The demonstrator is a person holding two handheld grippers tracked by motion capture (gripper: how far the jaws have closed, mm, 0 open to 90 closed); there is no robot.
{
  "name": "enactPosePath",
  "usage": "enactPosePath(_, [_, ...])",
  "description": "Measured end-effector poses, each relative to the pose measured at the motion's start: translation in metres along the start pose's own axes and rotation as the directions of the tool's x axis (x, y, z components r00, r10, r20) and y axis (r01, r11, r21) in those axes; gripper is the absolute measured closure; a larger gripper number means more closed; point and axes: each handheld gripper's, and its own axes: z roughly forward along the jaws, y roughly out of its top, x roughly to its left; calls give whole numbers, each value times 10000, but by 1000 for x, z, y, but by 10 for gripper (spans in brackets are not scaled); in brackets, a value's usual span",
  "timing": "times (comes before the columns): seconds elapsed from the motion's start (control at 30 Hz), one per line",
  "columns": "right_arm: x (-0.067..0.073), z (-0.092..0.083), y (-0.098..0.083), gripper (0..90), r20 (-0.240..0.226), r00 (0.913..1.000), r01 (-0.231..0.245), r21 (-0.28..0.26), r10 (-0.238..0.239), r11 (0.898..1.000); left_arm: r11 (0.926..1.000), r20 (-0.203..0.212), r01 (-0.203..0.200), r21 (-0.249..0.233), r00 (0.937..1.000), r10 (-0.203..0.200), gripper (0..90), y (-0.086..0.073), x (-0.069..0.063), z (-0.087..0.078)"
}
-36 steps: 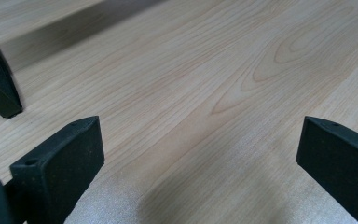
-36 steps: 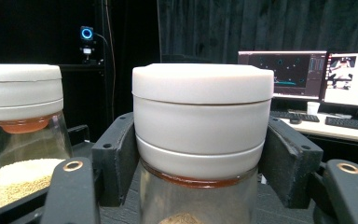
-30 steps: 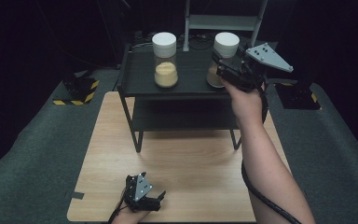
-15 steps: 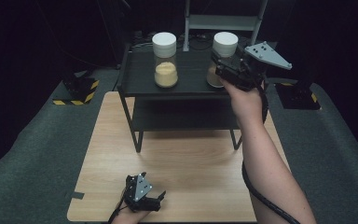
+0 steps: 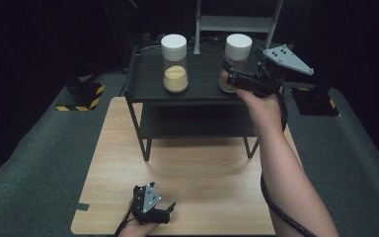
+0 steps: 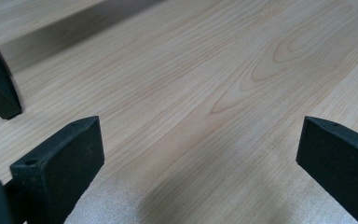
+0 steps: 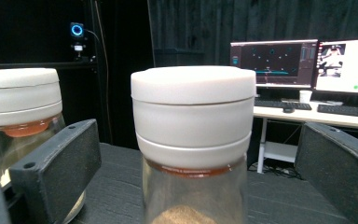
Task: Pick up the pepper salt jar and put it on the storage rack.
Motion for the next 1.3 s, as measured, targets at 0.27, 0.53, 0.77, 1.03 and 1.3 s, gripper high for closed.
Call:
enactPosePath(0.27, [-1,-16,-4,0,-116,9999,98,-185,-100,9998,10000,-38,-72,61,10000,72,9,1,-1,0])
enactPosePath(0.53, [2,-33,-10,0,-217,9993,289,-331,-296,9990,9999,-96,-119,92,9999,120,9,2,-2,0])
enactPosePath(0.77, [4,-46,-15,0,-262,9986,445,-353,-455,9984,9998,-104,-144,115,9998,145,10,2,-3,1])
enactPosePath(1.03, [5,-63,-24,0,-333,9978,570,-328,-580,9978,9993,-117,-360,140,9993,361,10,3,-5,1])
enactPosePath(1.3, [5,-82,-42,0,-369,9952,903,-77,-906,9959,9990,-130,-400,187,9991,402,10,3,-6,1])
